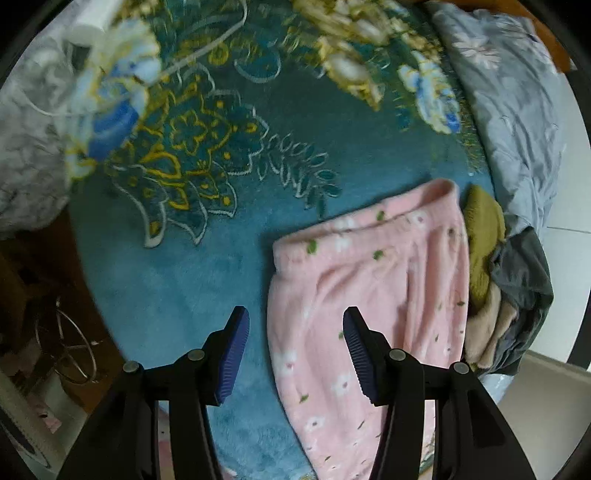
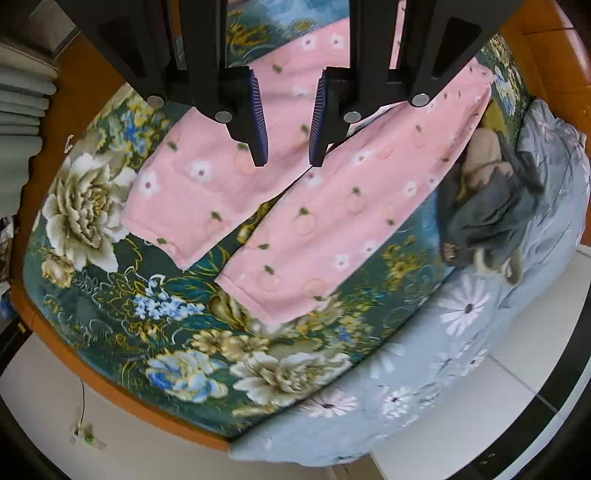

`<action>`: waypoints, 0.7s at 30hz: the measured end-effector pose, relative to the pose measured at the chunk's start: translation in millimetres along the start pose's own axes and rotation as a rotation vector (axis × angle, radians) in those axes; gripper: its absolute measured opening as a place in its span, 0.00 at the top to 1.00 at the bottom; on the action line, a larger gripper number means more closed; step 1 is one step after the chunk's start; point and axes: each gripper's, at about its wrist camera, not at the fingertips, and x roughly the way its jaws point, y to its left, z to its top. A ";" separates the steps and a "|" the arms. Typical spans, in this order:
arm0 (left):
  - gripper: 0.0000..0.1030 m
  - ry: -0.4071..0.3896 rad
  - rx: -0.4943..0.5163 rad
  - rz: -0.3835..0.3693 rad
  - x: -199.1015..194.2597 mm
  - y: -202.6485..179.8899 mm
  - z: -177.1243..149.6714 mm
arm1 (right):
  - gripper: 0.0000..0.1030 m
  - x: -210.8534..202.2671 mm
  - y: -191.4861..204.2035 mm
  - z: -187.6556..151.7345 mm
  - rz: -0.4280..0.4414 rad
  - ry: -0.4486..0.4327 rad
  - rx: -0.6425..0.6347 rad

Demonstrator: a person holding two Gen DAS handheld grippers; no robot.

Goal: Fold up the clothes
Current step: 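Grasp the waistband edge with the left gripper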

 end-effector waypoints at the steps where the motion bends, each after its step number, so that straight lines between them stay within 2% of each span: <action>1: 0.48 0.016 -0.001 -0.002 7.7 1.0 5.7 | 0.75 -7.7 7.0 -6.3 -0.005 -0.008 -0.007; 7: 0.48 0.097 0.042 0.002 52.1 -10.6 26.1 | 0.75 -37.0 34.9 -45.0 -0.077 -0.025 -0.074; 12: 0.50 0.134 0.102 0.070 82.8 -27.5 27.0 | 0.75 -45.4 40.4 -62.4 -0.134 -0.016 -0.081; 13: 0.53 0.133 0.103 0.077 86.3 -29.0 26.9 | 0.75 -46.7 40.9 -63.7 -0.138 -0.017 -0.078; 14: 0.63 0.132 0.110 0.100 89.4 -30.6 26.8 | 0.75 -48.0 41.4 -64.6 -0.142 -0.017 -0.078; 15: 0.81 0.127 0.126 0.139 91.6 -32.1 26.9 | 0.75 -48.9 42.2 -64.7 -0.145 -0.018 -0.082; 16: 0.88 0.112 0.138 0.164 89.6 -32.8 27.3 | 0.75 -49.8 43.0 -64.8 -0.147 -0.019 -0.085; 19: 0.90 0.040 0.138 0.155 69.1 -27.6 27.8 | 0.75 -52.9 44.7 -65.1 -0.150 -0.024 -0.093; 21: 0.89 0.031 0.164 0.195 63.5 -17.4 24.4 | 0.75 -53.6 40.6 -64.8 -0.133 -0.032 -0.080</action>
